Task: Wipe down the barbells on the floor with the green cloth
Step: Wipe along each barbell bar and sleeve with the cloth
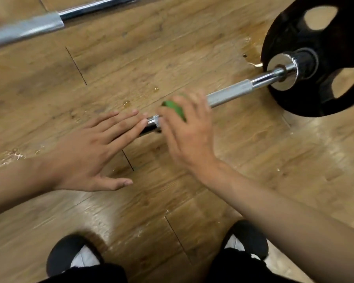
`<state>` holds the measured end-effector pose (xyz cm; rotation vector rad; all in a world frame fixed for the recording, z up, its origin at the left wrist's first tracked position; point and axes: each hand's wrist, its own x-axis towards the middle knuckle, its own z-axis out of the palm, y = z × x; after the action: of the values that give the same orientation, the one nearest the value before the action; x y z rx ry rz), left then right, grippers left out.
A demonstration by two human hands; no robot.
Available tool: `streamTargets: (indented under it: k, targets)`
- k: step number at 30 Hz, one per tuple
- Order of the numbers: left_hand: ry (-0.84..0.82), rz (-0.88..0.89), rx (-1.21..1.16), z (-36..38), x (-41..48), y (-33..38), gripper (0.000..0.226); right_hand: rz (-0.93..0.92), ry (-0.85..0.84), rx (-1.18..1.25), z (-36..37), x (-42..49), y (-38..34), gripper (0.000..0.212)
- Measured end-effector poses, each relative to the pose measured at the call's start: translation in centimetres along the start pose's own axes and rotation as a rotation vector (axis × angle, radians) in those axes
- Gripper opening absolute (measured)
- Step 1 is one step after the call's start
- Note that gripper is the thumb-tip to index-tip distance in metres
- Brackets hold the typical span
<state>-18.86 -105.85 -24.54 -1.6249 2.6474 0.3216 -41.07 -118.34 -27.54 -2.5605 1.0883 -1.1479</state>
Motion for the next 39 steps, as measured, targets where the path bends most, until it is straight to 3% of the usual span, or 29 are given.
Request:
streamTargets:
  k: [2,3,5,7,10,13,16,18,20,22,23,26,28,30,32,34,35,37,39]
  targets:
    - [0.015,-0.022,0.013,0.0,0.0,-0.2,0.105,-0.244,-0.115,-0.034,0.3,1.0,0.7,0.039]
    - [0.016,-0.033,0.006,-0.1,0.1,-0.2,0.105,-0.255,-0.135,-0.078,0.2,1.6,2.8,0.038]
    - [0.020,-0.068,0.000,-0.2,0.4,-0.1,0.106,-0.107,-0.085,-0.142,-0.3,2.1,8.3,0.036]
    - [0.046,-0.119,0.020,-0.1,0.7,-0.1,0.106,0.159,0.037,-0.222,-1.9,2.7,11.8,0.031]
    - [0.078,-0.166,0.040,0.0,1.1,-0.5,0.105,0.296,0.087,-0.214,-0.6,3.0,8.7,0.037]
    - [0.096,-0.167,0.037,-0.1,1.3,-1.3,0.104,-0.003,-0.070,-0.089,2.0,2.3,2.8,0.031]
    - [0.081,-0.164,0.025,-0.4,1.6,-2.1,0.103,-0.319,-0.150,-0.063,1.1,4.0,6.6,0.029]
    - [0.042,-0.167,0.025,-0.8,1.8,-2.6,0.105,-0.196,-0.097,-0.095,-0.2,5.2,10.9,0.029]
    - [0.016,-0.181,0.021,-1.0,2.0,-3.0,0.106,0.083,0.002,-0.145,-0.8,5.2,11.9,0.029]
    - [0.011,-0.184,0.030,-1.0,2.2,-3.2,0.107,0.237,0.089,-0.151,1.6,4.4,8.1,0.025]
    - [0.014,-0.186,0.034,-1.0,2.2,-3.4,0.108,0.224,0.090,-0.132,3.0,4.1,5.3,0.024]
    - [0.036,-0.187,0.016,-0.9,2.1,-3.5,0.107,-0.160,-0.083,-0.031,4.7,2.9,1.2,0.026]
    - [0.051,-0.186,0.004,-0.9,2.2,-3.7,0.105,-0.361,-0.104,-0.096,3.4,3.3,5.0,0.025]
    - [0.066,-0.186,-0.006,-0.9,2.2,-3.8,0.105,-0.223,-0.030,-0.172,1.9,4.4,10.4,0.024]
    - [0.074,-0.187,-0.014,-0.7,2.2,-3.8,0.105,0.105,0.074,-0.181,0.5,5.6,12.8,0.026]
    - [0.089,-0.183,-0.022,-0.6,2.3,-4.0,0.104,0.318,0.155,-0.133,1.5,6.0,9.9,0.024]
    - [0.095,-0.179,-0.026,-0.5,2.3,-4.1,0.104,0.323,0.136,-0.091,2.6,5.7,7.1,0.024]
    - [0.096,-0.175,-0.031,-0.5,2.2,-4.2,0.103,0.137,0.025,0.026,4.5,4.4,1.7,0.025]
    - [0.095,-0.184,-0.037,-0.5,2.1,-4.2,0.102,-0.171,-0.080,0.081,4.9,3.6,0.7,0.027]
